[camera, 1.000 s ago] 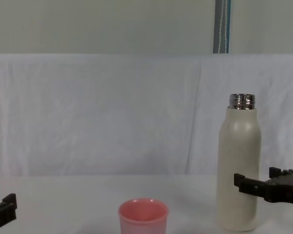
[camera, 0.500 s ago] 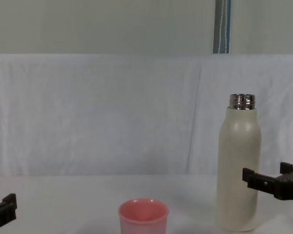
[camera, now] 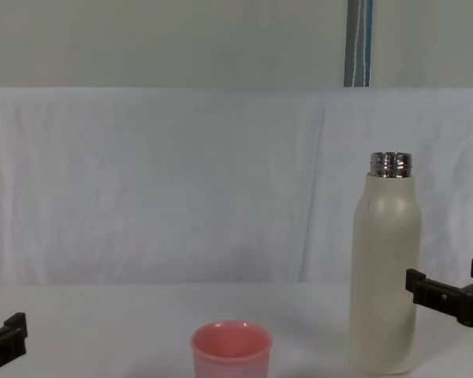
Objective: Grasp the thermos with one hand and pour water into the cup lid.
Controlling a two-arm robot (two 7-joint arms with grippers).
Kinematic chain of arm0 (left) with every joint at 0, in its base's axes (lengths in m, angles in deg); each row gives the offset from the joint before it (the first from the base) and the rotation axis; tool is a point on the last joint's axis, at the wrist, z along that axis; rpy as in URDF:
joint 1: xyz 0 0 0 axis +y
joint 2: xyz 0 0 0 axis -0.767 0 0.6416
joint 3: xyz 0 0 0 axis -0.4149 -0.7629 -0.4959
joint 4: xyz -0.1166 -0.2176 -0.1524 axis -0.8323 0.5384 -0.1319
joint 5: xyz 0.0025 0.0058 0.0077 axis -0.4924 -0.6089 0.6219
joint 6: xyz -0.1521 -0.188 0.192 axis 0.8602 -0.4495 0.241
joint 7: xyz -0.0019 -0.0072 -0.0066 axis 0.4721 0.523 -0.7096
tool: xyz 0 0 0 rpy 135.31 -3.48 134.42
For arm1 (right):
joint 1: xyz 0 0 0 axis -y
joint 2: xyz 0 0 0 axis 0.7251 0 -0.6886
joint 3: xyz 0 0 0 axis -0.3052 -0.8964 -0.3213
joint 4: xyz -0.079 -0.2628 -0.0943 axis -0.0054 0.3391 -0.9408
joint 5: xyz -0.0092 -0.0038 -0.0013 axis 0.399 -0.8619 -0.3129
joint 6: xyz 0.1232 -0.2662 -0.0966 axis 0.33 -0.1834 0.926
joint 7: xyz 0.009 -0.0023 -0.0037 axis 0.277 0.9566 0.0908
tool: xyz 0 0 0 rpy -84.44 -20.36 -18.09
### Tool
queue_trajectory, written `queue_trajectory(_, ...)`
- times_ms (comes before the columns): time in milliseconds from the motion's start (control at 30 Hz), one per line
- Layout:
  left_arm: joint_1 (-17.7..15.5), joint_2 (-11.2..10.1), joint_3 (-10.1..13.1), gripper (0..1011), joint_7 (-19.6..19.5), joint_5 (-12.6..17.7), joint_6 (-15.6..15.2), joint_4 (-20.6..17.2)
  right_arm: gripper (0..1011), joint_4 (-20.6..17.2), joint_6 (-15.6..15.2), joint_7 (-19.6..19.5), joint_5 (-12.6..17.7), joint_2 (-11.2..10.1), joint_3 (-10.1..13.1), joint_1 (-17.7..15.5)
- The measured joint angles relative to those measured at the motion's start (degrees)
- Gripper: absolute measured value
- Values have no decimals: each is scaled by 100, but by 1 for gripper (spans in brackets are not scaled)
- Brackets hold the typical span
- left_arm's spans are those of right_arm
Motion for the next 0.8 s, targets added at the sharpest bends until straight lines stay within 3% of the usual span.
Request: queue_trajectory(800,0,0,0,1001,0,0,0,0,1001,14,627,523,-103,-30,-129,-193)
